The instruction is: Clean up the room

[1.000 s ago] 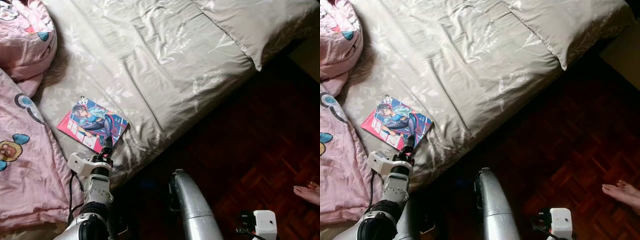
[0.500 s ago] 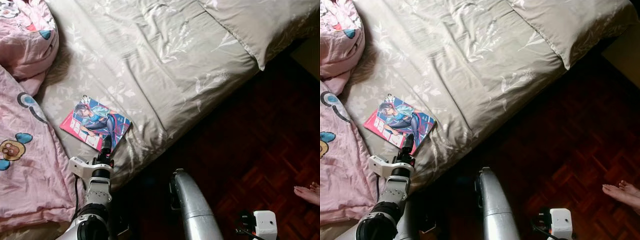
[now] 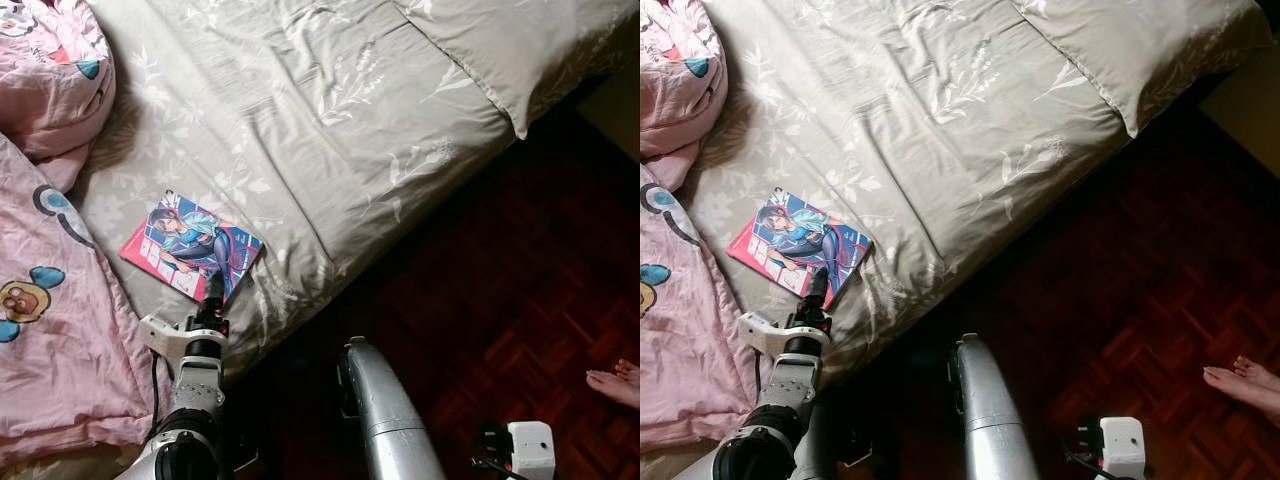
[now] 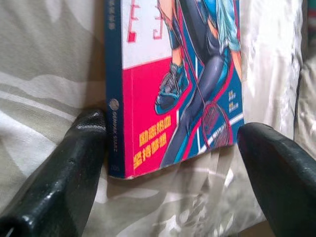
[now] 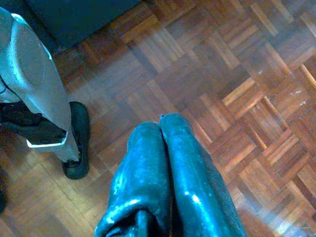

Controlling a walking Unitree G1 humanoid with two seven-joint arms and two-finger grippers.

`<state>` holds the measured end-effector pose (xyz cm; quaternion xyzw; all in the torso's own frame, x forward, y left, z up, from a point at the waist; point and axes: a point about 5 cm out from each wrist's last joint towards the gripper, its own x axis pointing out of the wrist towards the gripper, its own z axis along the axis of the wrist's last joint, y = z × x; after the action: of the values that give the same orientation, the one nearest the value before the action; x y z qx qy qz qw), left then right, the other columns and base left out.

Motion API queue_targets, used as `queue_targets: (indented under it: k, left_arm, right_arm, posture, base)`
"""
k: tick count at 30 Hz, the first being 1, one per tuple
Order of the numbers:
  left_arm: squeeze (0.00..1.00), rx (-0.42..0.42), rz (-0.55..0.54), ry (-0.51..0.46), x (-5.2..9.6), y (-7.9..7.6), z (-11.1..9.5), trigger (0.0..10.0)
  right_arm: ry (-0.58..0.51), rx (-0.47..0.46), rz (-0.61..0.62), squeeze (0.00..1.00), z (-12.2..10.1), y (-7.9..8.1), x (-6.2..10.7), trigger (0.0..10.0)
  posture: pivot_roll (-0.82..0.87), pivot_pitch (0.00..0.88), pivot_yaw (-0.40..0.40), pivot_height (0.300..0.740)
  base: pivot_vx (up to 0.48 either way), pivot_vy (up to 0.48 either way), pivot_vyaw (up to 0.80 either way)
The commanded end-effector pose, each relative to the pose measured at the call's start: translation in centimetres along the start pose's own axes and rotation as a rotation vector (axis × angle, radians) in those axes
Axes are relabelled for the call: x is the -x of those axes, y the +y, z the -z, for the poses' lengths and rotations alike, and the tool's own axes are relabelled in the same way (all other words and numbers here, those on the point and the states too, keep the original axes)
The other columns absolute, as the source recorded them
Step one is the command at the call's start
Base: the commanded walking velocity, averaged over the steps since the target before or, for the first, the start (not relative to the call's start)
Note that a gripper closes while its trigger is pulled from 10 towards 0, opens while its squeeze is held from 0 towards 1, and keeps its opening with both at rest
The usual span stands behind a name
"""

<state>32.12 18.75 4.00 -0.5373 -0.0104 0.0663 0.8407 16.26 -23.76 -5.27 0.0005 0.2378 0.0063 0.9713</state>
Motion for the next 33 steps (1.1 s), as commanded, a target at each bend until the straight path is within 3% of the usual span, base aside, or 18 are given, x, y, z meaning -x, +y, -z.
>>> queue_targets:
  k: [1,5,6,8,33]
  left_arm:
    - [0.0,0.046,-0.071,0.229,2.34,1.02,5.78,10.0]
    - [0.0,0.046,-0.05,0.225,2.21,0.81,5.68,10.0]
    - [0.0,0.043,-0.051,0.225,2.18,0.78,5.67,4.5]
    - [0.0,0.043,-0.054,0.221,2.13,0.76,5.62,0.0]
    - [0.0,0.068,-0.07,0.17,1.96,0.92,4.96,0.0]
  right_arm:
    - [0.067,-0.015,0.024,0.0,1.82,-0.61,1.58,10.0]
    - [0.065,-0.017,0.024,0.0,1.87,-0.55,1.64,10.0]
    - [0.065,-0.018,0.025,0.0,1.88,-0.55,1.65,10.0]
    - [0.066,-0.019,0.027,0.0,1.89,-0.54,1.66,10.0]
    - [0.069,-0.025,0.02,0.0,1.79,-0.42,1.45,10.0]
  posture:
    - [-0.33,0.549,-0.213,0.621]
    - [-0.34,0.552,-0.212,0.621]
    - [-0.33,0.554,-0.21,0.621]
    - [-0.33,0.554,-0.21,0.621]
    - [-0.33,0.553,-0.202,0.621]
  base:
    - [0.0,0.0,0.0]
    - [0.0,0.0,0.0]
    - [0.0,0.0,0.0]
    - [0.0,0.0,0.0]
    - [0.0,0.0,0.0]
